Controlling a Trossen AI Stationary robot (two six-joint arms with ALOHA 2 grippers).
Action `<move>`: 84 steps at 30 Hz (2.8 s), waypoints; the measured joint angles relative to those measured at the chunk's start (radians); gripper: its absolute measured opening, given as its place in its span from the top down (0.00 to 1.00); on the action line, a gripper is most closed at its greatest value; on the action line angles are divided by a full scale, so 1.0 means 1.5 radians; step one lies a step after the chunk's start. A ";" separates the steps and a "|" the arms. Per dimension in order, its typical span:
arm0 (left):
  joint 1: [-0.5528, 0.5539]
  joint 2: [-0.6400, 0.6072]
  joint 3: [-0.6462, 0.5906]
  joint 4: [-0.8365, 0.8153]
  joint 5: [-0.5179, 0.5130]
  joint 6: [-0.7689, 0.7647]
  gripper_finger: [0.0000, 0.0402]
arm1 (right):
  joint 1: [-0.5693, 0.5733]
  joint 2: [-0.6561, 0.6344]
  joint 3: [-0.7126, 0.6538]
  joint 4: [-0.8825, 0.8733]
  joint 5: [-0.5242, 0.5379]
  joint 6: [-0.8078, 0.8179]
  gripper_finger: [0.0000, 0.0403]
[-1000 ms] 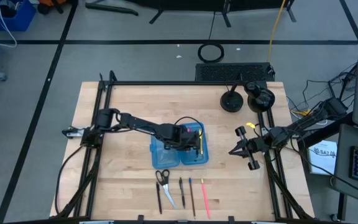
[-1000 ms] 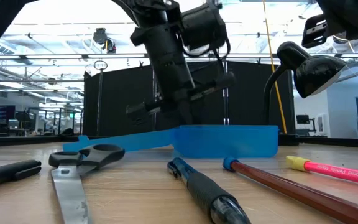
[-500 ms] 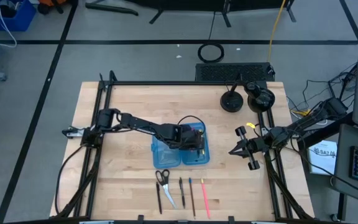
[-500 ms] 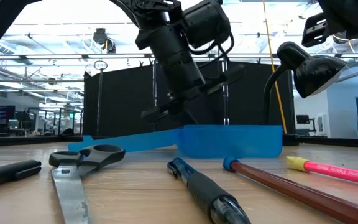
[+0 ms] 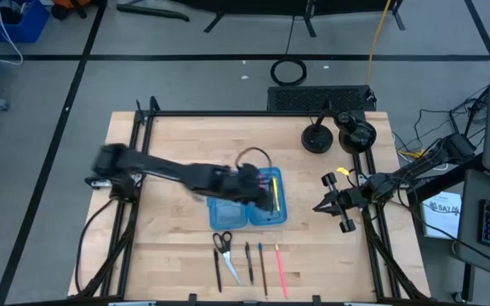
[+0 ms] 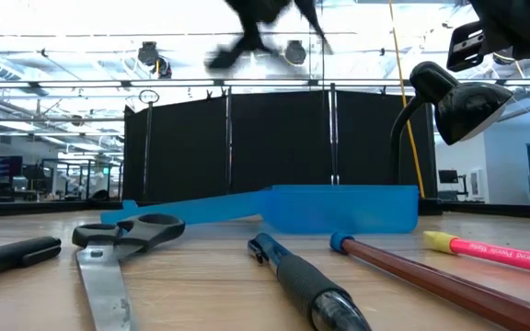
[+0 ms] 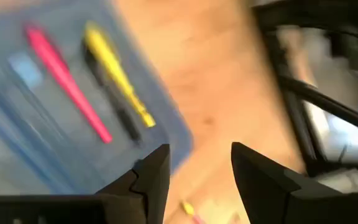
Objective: Pick & place school supplies into a supply box
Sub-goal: Put the pink pencil into the blue supply box
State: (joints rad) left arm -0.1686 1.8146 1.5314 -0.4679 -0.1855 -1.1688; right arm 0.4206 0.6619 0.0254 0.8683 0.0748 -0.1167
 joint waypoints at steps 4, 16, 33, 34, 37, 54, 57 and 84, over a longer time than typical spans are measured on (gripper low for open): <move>-0.093 -0.146 0.002 -0.082 -0.194 0.154 0.57 | 0.000 0.001 0.000 -0.005 0.000 -0.002 1.00; -0.459 -0.264 -0.005 -0.420 -0.613 0.335 0.58 | 0.000 0.001 0.000 0.001 0.004 -0.077 1.00; -0.492 -0.399 -0.400 0.011 -0.499 0.678 0.99 | 0.000 0.004 0.027 -0.016 0.149 0.037 1.00; -0.490 -0.419 -0.437 0.077 -0.473 0.715 0.99 | 0.000 0.006 0.040 -0.050 0.146 0.049 1.00; -0.469 -0.463 -0.547 0.263 -0.400 0.820 0.99 | 0.000 0.035 0.140 -0.184 0.146 0.067 1.00; -0.231 -0.584 -0.921 0.773 -0.208 0.975 0.98 | 0.073 0.481 0.907 -1.026 0.294 0.517 1.00; -0.204 -0.603 -0.940 0.795 -0.208 0.976 0.95 | 0.099 0.563 1.031 -1.132 0.295 0.632 1.00; -0.148 -0.613 -0.945 0.757 -0.207 0.945 0.98 | 0.050 0.867 1.063 -1.274 0.035 0.985 0.66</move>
State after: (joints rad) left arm -0.3908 0.8944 0.1135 0.6682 -0.4965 0.2482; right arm 0.4955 1.9622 1.6192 -1.0420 0.1268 1.3607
